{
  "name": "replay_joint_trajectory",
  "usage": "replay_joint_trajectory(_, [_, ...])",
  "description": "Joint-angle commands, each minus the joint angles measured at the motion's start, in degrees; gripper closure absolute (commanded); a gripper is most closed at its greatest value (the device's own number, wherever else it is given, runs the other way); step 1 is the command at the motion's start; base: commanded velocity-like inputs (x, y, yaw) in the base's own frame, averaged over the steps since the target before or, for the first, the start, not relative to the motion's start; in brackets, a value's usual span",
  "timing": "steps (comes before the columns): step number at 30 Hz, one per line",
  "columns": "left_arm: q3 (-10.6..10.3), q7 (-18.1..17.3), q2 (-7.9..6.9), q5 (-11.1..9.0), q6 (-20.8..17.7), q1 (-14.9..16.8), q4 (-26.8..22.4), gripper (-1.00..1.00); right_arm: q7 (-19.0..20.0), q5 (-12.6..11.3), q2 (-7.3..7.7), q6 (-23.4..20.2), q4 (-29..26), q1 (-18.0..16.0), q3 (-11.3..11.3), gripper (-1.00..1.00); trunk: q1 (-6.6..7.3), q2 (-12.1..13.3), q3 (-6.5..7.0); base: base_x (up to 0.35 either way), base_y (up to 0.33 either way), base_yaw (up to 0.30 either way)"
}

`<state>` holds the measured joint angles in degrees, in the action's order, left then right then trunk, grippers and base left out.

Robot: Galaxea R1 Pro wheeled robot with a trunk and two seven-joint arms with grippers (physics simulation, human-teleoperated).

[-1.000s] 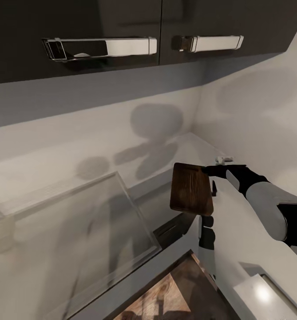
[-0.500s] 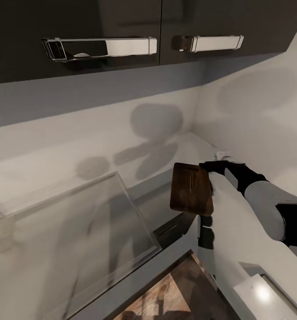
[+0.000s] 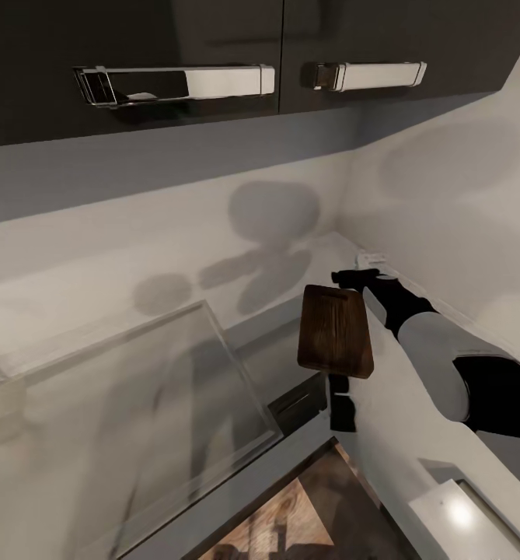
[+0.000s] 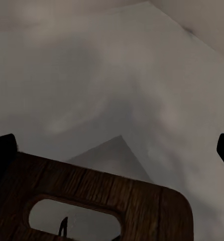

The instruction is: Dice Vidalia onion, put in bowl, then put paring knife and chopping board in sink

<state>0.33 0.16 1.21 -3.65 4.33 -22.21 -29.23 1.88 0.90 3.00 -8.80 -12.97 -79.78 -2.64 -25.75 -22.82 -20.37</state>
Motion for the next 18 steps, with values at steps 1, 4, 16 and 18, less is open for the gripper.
replay_joint_trajectory(1, [0.0, 0.0, 0.02, -0.4, 0.1, 0.0, -0.1, -1.00, 0.1, 0.1, 0.03, -0.4, 0.0, 0.0, -0.3, -1.00, -0.03, -0.1, -0.08, 0.000, 0.000, 0.000])
replay_joint_trajectory(4, [0.0, 0.1, 0.02, -0.4, 0.0, 0.0, 0.0, -1.00, 0.1, 0.0, 0.02, -0.3, 0.4, 0.0, -0.3, -1.00, -0.03, -0.1, -0.10, 0.000, 0.000, 0.000])
replay_joint_trajectory(16, [0.0, 0.1, 0.00, -0.4, 0.0, 0.0, -0.2, -1.00, 0.1, 0.1, 0.44, -0.3, 3.0, 0.0, -0.1, -1.00, -0.03, -0.1, -1.06, 0.000, 0.000, 0.000])
replay_joint_trajectory(18, [0.0, 0.1, 0.01, -0.4, 0.0, 0.0, -0.2, -1.00, 0.1, 0.2, 0.54, -0.3, 3.0, 0.0, -0.1, -1.00, -0.03, -0.1, -1.24, 0.000, 0.000, 0.000])
